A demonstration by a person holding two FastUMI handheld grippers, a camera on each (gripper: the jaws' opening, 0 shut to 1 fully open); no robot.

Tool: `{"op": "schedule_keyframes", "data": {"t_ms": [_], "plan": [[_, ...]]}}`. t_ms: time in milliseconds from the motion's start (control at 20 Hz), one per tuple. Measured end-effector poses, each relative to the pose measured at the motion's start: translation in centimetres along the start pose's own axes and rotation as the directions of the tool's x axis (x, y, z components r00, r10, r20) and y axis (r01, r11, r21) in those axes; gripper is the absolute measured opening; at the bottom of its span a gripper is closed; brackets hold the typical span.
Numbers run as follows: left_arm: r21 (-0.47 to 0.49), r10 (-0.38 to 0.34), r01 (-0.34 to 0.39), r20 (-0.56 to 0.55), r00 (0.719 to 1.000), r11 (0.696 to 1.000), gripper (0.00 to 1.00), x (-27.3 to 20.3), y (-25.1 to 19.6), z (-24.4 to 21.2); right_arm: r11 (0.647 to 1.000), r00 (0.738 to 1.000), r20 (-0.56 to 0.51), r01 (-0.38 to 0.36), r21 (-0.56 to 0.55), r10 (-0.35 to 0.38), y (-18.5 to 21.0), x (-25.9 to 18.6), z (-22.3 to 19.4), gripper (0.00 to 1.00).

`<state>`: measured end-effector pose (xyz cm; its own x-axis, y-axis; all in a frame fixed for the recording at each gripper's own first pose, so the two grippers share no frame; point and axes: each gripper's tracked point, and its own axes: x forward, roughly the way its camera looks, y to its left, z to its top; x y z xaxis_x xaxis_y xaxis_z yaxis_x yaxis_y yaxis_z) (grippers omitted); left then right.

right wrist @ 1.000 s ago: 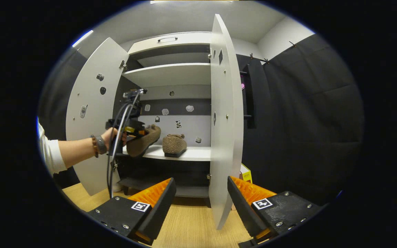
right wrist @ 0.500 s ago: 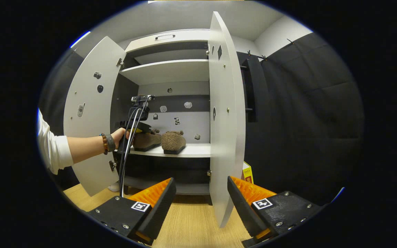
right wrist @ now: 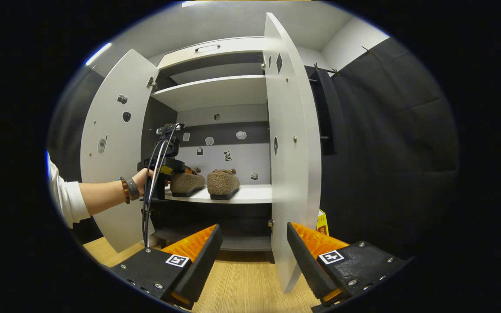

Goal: Grab one shoe with the right hand and put it into the shoe cabinet, grab the other shoe with the left hand and put it into the shoe cabinet; then close the right door with the right hand and the left door with the left hand.

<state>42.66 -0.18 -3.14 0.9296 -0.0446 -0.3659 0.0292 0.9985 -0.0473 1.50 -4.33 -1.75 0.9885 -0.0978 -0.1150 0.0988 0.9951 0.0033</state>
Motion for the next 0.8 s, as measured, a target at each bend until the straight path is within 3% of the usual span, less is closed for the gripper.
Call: {"op": "schedule_keyframes", "data": {"t_ms": [100,300,450,650,800], "plan": [[0.016,-0.009,0.008,0.013,1.000,1.000,0.99,-0.7,-0.3,0.2,1.000,1.000,-0.003,-0.002,0.005,0.002,0.0,0.2,-0.2,0.92],[0.030,-0.125,0.126,-0.025,0.992,0.992,0.96,-1.5,-2.7,-0.1,1.000,1.000,-0.010,-0.015,0.008,0.015,0.1,0.6,-0.5,0.93],[0.051,-0.124,0.129,-0.105,0.987,0.990,0.96,-0.8,-2.7,-0.8,1.000,1.000,-0.012,-0.024,0.010,0.024,0.4,0.8,-0.5,0.93],[0.068,-0.069,0.071,-0.043,0.997,0.995,0.97,-2.8,-1.8,0.4,1.000,1.000,-0.004,-0.024,0.018,0.024,0.4,0.7,-0.4,0.93],[0.076,-0.088,0.088,-0.013,0.996,0.993,0.96,-3.2,-2.5,1.4,0.999,1.000,-0.014,-0.020,0.027,0.021,0.3,1.0,-0.8,0.92]]}}
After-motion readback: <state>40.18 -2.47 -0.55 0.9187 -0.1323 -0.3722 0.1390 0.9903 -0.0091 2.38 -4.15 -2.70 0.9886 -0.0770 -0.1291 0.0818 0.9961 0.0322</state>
